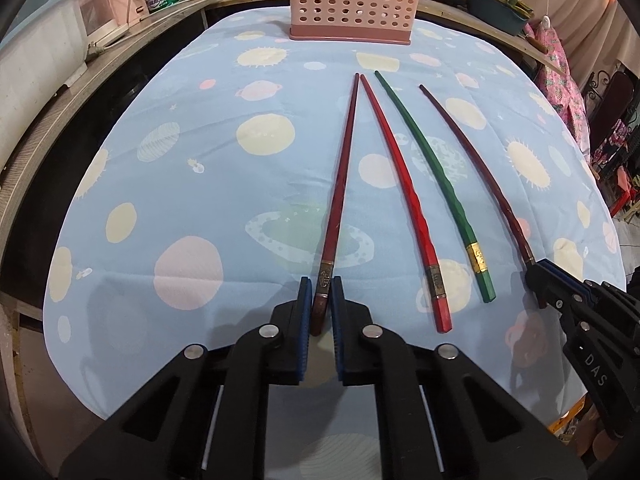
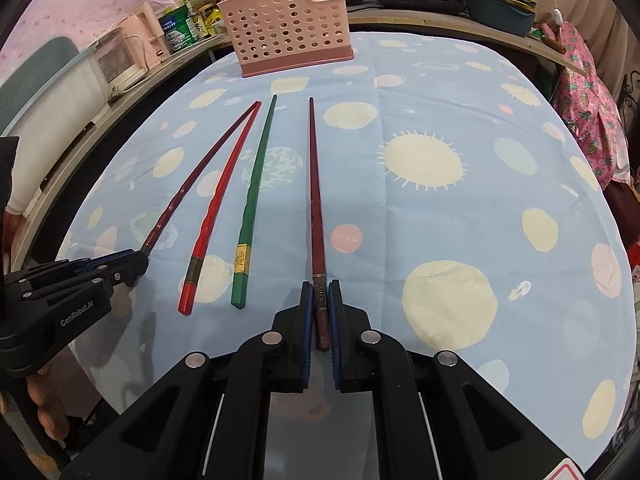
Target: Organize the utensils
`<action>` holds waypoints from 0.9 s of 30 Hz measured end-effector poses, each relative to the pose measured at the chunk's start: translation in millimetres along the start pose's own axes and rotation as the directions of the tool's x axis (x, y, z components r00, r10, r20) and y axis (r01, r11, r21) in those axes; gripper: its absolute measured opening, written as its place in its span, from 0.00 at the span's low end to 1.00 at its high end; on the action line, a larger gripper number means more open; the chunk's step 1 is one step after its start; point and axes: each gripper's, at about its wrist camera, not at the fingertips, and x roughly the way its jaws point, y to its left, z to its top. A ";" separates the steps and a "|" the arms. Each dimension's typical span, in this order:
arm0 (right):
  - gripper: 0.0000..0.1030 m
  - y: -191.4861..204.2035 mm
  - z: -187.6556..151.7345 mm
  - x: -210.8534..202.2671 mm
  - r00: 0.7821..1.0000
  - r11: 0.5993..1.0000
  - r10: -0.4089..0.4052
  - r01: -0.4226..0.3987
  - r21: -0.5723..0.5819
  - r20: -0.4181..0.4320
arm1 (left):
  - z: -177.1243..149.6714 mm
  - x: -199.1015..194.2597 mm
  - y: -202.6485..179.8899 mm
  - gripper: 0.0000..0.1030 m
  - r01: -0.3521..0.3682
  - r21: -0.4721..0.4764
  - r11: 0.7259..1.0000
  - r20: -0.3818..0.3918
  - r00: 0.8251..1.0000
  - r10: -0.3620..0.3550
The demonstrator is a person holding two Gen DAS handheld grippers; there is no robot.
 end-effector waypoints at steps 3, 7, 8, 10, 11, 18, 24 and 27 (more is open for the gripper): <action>0.06 0.3 1.5 -3.8 1.000 1.000 0.003 -0.003 0.002 0.007 | 1.0 -1.9 2.6 0.09 -0.005 -0.007 1.000 0.000 1.000 0.005; 0.04 0.4 8.4 -11.9 1.000 1.000 0.005 -0.006 0.004 0.025 | 4.9 -7.7 6.1 0.08 -0.006 -0.019 1.000 0.010 1.000 0.006; 0.04 -0.3 11.2 -13.7 1.000 1.000 0.007 -0.007 0.006 0.030 | 6.2 -9.8 7.2 0.08 -0.006 -0.022 1.000 0.013 1.000 0.006; 0.04 -0.4 15.4 -18.3 0.999 1.000 0.009 -0.010 0.008 0.044 | 9.8 -14.1 9.6 0.08 -0.003 -0.032 0.999 0.018 1.000 0.003; 0.03 -0.7 18.1 -21.2 0.999 1.000 0.012 -0.012 0.008 0.052 | 11.7 -16.2 10.7 0.08 -0.002 -0.036 0.999 0.021 1.000 0.003; 0.03 0.0 25.7 -21.7 0.998 1.000 0.023 -0.023 -0.002 0.057 | 20.0 -28.1 18.1 0.07 -0.005 -0.052 0.999 0.056 0.998 0.008; 0.16 6.5 12.7 -6.9 1.000 1.000 0.007 -0.007 -0.024 0.020 | 15.5 -22.0 17.8 0.07 -0.004 -0.051 0.999 0.036 0.999 0.005; 0.16 6.1 6.4 1.1 1.000 1.000 -0.004 0.004 -0.028 -0.001 | 12.8 -18.9 15.4 0.07 -0.003 -0.045 0.999 0.028 1.000 0.004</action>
